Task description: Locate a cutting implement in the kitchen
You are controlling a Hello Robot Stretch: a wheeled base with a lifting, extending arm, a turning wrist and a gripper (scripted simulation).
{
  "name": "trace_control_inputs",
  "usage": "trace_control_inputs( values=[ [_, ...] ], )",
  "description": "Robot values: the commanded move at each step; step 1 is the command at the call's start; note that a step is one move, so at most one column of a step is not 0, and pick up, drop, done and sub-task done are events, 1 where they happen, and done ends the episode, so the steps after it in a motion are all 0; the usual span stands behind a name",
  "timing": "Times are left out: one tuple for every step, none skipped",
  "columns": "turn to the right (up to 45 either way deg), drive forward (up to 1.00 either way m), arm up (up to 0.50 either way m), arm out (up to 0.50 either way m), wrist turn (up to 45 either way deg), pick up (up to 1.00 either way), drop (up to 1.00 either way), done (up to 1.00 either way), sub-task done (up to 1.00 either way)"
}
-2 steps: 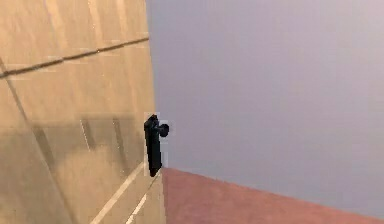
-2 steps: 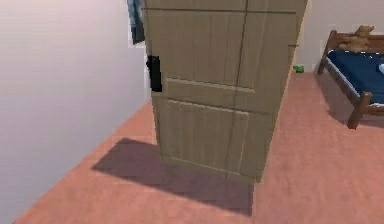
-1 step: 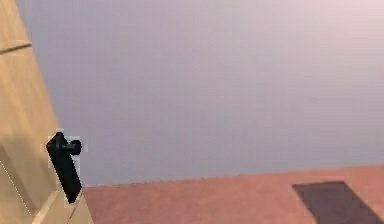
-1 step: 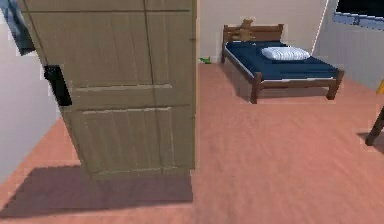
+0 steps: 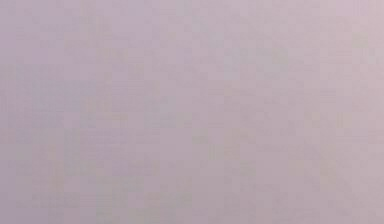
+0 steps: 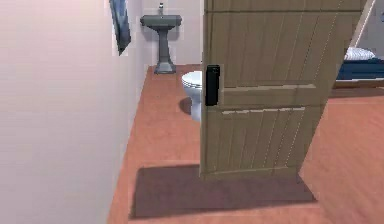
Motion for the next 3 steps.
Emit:
trace_control_inputs(
  values=[
    [36.0,0.00,0.00,0.00,0.0,0.00,0.00,0.00,0.00],
    [0.0,0.05,0.00,0.00,0.0,0.00,0.00,0.00,0.00],
    [-45.0,0.00,0.00,0.00,0.0,0.00,0.00,0.00,0.00]
  ],
)
